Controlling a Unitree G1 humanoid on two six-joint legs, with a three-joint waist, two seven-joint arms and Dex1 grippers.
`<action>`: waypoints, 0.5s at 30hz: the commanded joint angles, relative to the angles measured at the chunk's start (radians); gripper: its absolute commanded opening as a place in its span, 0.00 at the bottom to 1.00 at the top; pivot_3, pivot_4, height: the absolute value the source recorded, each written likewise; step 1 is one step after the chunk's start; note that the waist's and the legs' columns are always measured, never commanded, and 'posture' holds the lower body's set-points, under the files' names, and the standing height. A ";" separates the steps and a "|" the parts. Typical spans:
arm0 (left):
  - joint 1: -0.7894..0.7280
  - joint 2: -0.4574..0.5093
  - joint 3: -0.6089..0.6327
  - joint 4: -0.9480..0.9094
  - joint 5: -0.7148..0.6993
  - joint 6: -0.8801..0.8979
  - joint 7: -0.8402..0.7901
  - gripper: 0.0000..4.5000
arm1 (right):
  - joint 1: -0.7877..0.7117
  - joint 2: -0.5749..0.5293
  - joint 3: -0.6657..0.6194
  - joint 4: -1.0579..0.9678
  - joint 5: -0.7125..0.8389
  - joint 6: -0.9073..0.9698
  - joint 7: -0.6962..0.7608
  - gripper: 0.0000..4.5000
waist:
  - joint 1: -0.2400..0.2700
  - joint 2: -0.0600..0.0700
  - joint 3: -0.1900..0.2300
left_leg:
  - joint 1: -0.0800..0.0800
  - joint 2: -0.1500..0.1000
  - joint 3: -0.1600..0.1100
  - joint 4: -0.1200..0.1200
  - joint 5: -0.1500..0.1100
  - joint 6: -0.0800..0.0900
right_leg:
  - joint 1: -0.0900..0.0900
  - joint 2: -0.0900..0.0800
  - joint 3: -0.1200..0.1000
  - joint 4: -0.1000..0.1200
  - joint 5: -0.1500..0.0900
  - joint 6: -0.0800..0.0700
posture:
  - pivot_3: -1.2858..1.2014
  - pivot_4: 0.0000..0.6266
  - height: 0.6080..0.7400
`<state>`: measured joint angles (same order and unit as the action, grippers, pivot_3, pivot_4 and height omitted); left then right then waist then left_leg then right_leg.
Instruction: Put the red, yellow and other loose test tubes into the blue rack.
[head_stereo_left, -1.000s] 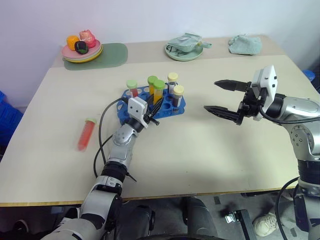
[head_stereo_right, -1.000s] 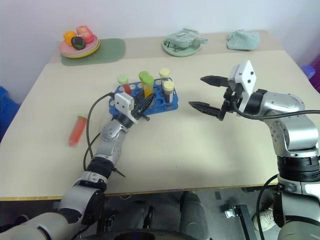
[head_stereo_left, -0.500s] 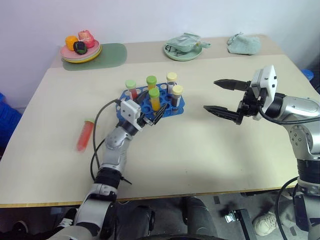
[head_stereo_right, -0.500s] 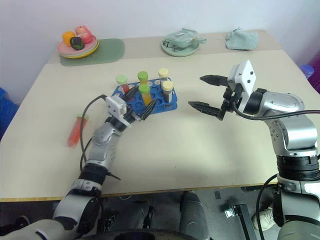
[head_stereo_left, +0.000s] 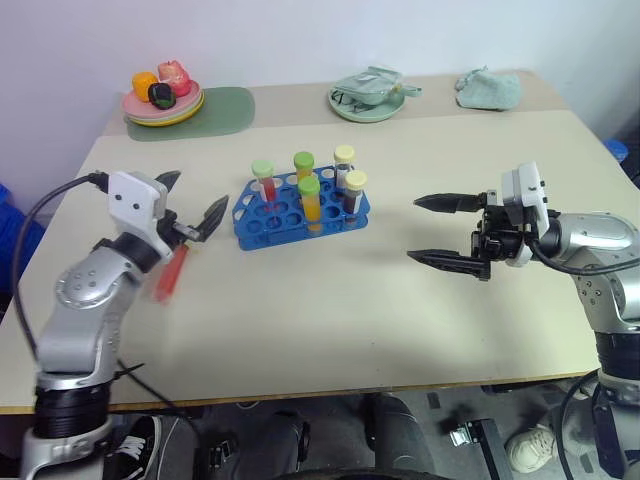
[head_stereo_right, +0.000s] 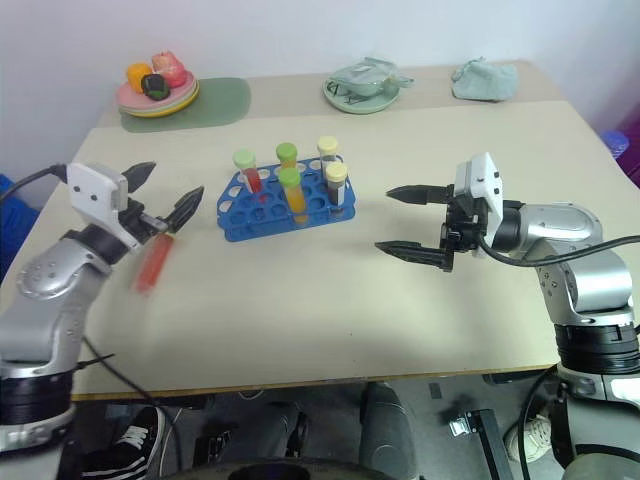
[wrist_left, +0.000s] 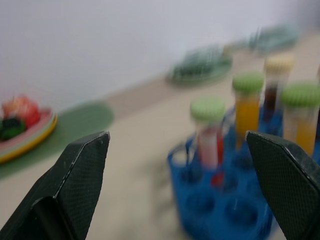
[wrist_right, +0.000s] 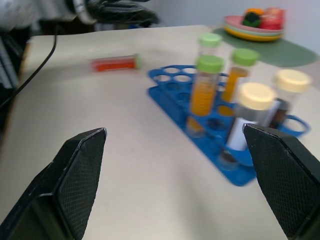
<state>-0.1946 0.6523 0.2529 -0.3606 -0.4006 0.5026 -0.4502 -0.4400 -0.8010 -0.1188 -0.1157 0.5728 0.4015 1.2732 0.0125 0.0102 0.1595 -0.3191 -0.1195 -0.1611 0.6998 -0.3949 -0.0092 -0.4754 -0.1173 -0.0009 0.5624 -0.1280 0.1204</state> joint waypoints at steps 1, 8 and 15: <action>-0.026 0.061 0.093 -0.071 -0.077 0.254 0.050 0.99 | -0.018 0.000 0.014 -0.013 -0.003 -0.030 0.019 1.00 | 0.001 0.000 0.000 | 0.000 0.000 0.000 0.000 0.000 0.000 | 0.000 0.000 0.000 0.000 0.000 0.000 | 0.52 0.24 1.00; -0.126 0.208 0.136 -0.048 -0.176 0.792 0.063 0.99 | -0.052 0.027 0.039 0.014 -0.016 -0.033 0.005 1.00 | 0.001 0.000 0.000 | 0.000 0.000 -0.001 -0.001 0.000 0.000 | 0.000 0.000 0.000 0.000 0.000 0.000 | 0.52 0.24 1.00; -0.317 0.198 0.144 0.160 -0.191 1.046 0.057 0.99 | -0.064 0.034 0.045 0.020 -0.020 -0.027 -0.010 1.00 | 0.000 0.000 0.000 | 0.000 0.000 -0.001 -0.001 0.000 0.000 | -0.001 0.001 0.000 0.001 0.000 0.000 | 0.52 0.24 1.00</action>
<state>-0.4719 0.8768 0.3530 -0.2315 -0.5989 1.5065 -0.4144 -0.4800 -0.7671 -0.0605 -0.0800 0.5501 0.3839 1.2688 0.0123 0.0101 0.1598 -0.3191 -0.1198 -0.1628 0.6990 -0.3949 -0.0096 -0.4755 -0.1170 -0.0012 0.5636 -0.1281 0.1204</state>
